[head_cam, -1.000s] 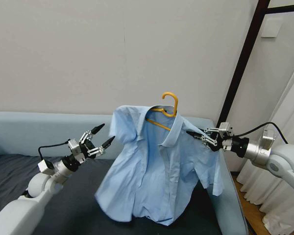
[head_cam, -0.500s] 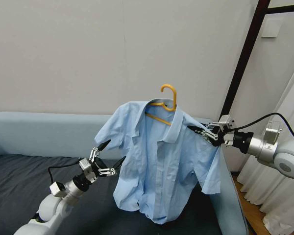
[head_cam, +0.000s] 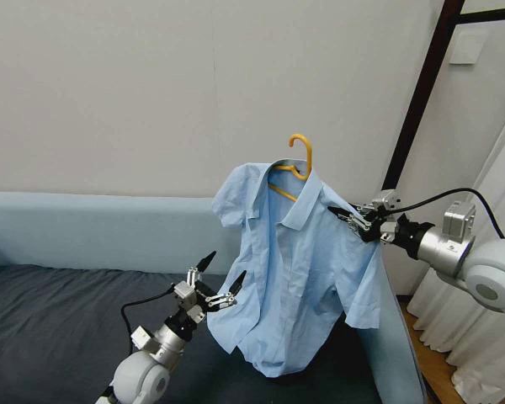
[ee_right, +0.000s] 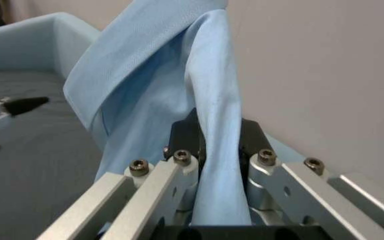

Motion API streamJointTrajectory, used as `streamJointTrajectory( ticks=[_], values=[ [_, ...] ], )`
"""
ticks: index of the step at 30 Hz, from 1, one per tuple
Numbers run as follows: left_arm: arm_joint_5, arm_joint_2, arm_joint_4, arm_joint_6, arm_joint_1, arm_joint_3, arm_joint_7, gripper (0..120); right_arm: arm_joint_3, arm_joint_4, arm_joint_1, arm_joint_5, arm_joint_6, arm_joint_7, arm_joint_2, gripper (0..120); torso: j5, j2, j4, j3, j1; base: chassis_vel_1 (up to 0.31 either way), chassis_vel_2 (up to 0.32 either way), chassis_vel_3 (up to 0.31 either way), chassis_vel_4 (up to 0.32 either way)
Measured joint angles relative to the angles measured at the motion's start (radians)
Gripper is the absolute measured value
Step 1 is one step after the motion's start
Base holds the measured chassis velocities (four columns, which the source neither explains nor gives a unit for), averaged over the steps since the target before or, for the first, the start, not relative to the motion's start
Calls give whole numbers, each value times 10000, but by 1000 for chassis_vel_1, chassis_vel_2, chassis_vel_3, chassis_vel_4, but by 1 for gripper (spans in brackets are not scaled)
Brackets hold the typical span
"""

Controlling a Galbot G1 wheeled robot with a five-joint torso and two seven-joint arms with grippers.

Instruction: Pick up the clothes from the sofa and hang them on the clothes hanger.

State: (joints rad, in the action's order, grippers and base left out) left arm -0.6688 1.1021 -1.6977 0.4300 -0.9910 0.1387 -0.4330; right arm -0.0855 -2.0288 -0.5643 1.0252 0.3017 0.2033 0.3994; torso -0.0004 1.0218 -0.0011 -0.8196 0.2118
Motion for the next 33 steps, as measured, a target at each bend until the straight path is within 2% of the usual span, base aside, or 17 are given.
streamJointTrajectory(
  ticks=[1, 2, 7, 8, 10, 13, 14, 19, 21, 23, 27, 30, 31, 33],
  values=[
    [-276, -12, 369, -4, 472, -377, -285, 100, 12, 4, 6, 1, -40, 132, -30, 8, 0, 0, -2, -1, 0, 0, 0, 0, 0],
    [-276, -12, 369, -4, 472, -377, -285, 100, 12, 4, 6, 1, -40, 132, -30, 8, 0, 0, -2, -1, 0, 0, 0, 0, 0],
    [-1363, 213, 2171, -2, 2683, -1760, -1836, 94, -18, 73, -141, -77, -212, 408, -212, 8, 2, 0, -5, -1, 0, 0, 0, 0, 0],
    [-1363, 213, 2171, -2, 2683, -1760, -1836, 94, -18, 73, -141, -77, -212, 408, -212, 8, 2, 0, -5, -1, 0, 0, 0, 0, 0],
    [-1544, 564, 3176, 5, 3628, -2248, -2555, 85, -85, 156, -235, -121, -270, 479, -221, 8, 0, -2, -2, -2, 1, 0, 0, 0, 0],
    [-1666, 933, 4082, 41, 4412, -2610, -3358, 69, -128, 291, -216, -144, -317, 494, -165, 8, -1, -2, -5, -2, 2, 0, 0, 0, 0],
    [-1666, 933, 4082, 41, 4412, -2610, -3358, 69, -128, 291, -216, -144, -317, 494, -165, 8, -1, -2, -5, -2, 2, 0, 0, 0, 0],
    [-1872, 1089, 4874, 47, 4957, -2741, -4256, 49, -177, 463, -192, -197, -365, 540, -59, 8, -1, -2, 3, -2, 1, 0, 0, 0, 0],
    [-1896, 1106, 4968, 45, 5019, -2743, -4366, 46, -186, 480, -200, -207, -376, 548, -53, 8, -1, -1, 2, -1, 2, 0, 0, 0, 0],
    [-1930, 1157, 5142, 8, 5151, -2722, -4596, 34, -201, 510, -216, -228, -403, 554, -53, 8, -1, -2, -1, -1, 2, 0, 0, 0, 0],
    [-1922, 1138, 5103, -267, 5241, -2650, -4671, 25, -222, 510, -221, -233, -413, 552, -75, 8, -1, -2, -1, -1, 2, 0, 0, 0, 0],
    [-1872, 1049, 4968, -433, 5374, -2587, -4846, 9, -232, 484, -207, -198, -419, 526, -195, 8, -2, -2, 0, 0, 1, 0, 0, 0, 0],
    [-1872, 1049, 4968, -433, 5374, -2587, -4846, 9, -232, 484, -207, -198, -419, 526, -195, 8, -2, -2, 0, 0, 1, 0, 0, 0, 0],
    [-1778, 1017, 4903, -427, 5492, -2500, -4905, 0, -235, 433, -149, -64, -419, 446, -353, 8, -2, -1, 0, -1, 2, 0, 0, 0, 0]
  ],
)
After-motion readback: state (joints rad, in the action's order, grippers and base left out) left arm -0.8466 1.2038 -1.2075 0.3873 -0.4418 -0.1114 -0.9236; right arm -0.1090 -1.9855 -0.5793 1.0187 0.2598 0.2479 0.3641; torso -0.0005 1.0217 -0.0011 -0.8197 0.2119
